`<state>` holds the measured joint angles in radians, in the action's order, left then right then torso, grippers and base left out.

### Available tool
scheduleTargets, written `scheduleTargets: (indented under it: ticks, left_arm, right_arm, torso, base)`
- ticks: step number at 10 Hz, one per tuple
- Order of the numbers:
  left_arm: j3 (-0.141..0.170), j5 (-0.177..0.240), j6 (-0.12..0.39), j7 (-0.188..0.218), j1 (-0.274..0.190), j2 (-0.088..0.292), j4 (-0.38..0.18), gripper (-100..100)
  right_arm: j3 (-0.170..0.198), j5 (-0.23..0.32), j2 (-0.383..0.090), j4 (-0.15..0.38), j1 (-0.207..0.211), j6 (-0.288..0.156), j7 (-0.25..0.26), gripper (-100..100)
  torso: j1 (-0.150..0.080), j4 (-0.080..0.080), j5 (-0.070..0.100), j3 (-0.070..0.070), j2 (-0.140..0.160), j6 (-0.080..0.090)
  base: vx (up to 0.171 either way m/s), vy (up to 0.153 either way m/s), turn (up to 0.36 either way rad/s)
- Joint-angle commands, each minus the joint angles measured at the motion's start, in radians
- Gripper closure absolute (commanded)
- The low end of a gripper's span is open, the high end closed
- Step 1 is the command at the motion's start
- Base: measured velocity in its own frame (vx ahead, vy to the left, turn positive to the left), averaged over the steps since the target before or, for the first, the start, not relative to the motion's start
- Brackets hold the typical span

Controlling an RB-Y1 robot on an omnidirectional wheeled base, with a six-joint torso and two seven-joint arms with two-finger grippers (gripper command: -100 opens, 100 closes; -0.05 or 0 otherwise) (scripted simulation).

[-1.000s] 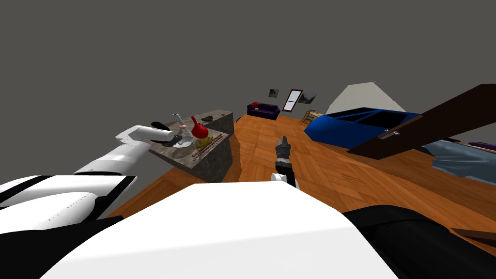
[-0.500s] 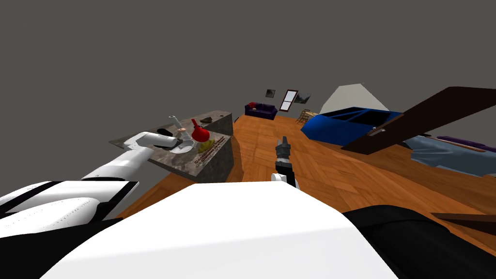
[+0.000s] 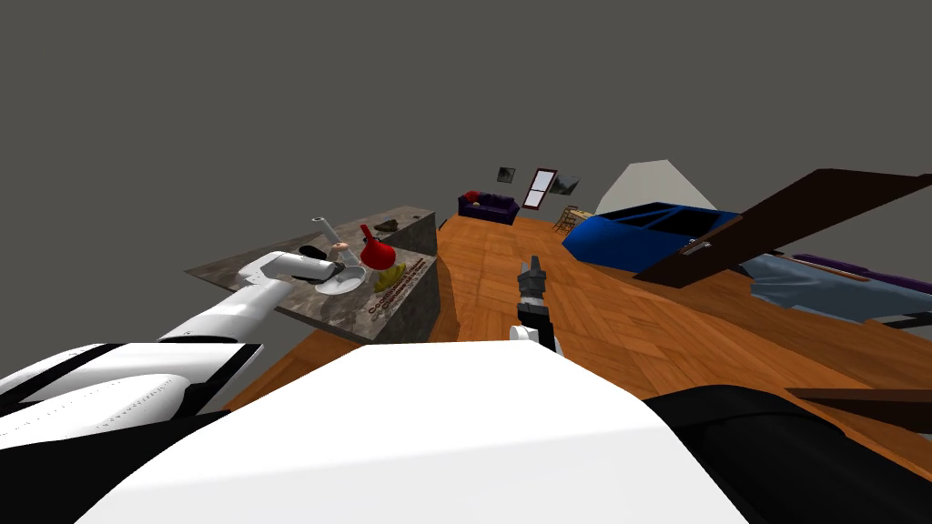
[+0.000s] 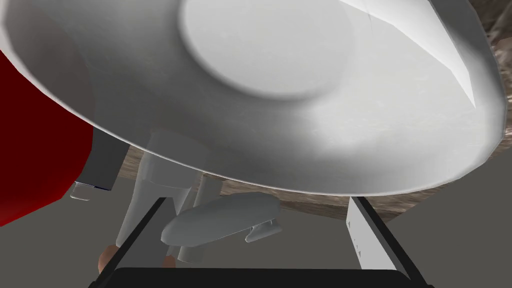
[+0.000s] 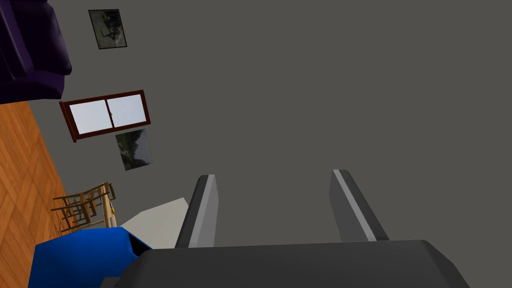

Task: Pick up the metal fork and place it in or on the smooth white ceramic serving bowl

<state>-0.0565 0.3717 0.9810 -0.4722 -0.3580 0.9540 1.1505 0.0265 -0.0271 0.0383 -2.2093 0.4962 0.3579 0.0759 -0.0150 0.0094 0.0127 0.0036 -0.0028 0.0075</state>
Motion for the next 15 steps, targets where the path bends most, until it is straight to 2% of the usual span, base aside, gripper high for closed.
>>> scheduleTargets:
  ticks: [1,3,4,5,9,10,11,15]
  left_arm:
    - [0.000,0.000,0.000,0.000,0.000,0.000,0.000,-100]
    - [0.000,0.000,0.000,0.000,0.000,0.000,0.000,-100]
    - [0.000,0.000,0.000,0.000,0.000,0.000,0.000,0]
    - [0.004,0.022,0.032,-0.006,-0.007,0.016,0.020,-100]
    - [0.013,0.075,0.106,-0.020,-0.024,0.052,0.067,-100]
    - [0.012,0.064,0.094,-0.014,-0.019,0.045,0.065,-100]
    - [0.012,0.065,0.099,-0.014,-0.019,0.046,0.066,0]
    - [0.012,0.065,0.099,-0.014,-0.019,0.046,0.066,0]
  right_arm:
    - [0.000,0.000,0.000,0.000,0.000,0.000,0.000,0]
    - [0.000,0.000,0.000,0.000,0.000,0.000,0.000,0]
    - [0.000,0.000,0.000,0.000,0.000,0.000,0.000,0]
    - [0.000,0.000,0.000,0.000,0.000,0.000,0.000,0]
    - [0.000,0.000,0.000,0.000,0.000,0.000,0.000,0]
    - [0.000,0.000,0.000,0.000,0.000,0.000,0.000,0]
    - [0.000,0.000,0.000,0.000,0.000,0.000,0.000,0]
    - [0.000,0.000,0.000,0.000,0.000,0.000,0.000,0]
  torso:
    - [0.000,0.000,0.000,0.000,0.000,0.000]
    - [0.000,0.000,0.000,0.000,0.000,0.000]
    - [0.000,0.000,0.000,0.000,0.000,0.000]
    - [0.000,0.000,0.000,0.000,0.000,0.000]
    - [0.002,0.000,0.000,0.000,0.000,0.000]
    - [0.002,0.000,0.000,0.000,0.000,0.000]
    - [0.001,0.000,0.000,0.000,0.000,0.000]
    - [0.000,0.000,0.000,0.000,0.000,0.000]
  base:
    - [0.000,0.000,0.000]
    - [0.000,0.000,0.000]
    - [0.000,0.000,0.000]
    - [0.001,0.020,0.027]
    - [0.001,0.035,0.022]
    - [0.001,0.017,0.004]
    - [0.000,0.000,0.000]
    - [0.000,0.000,0.000]
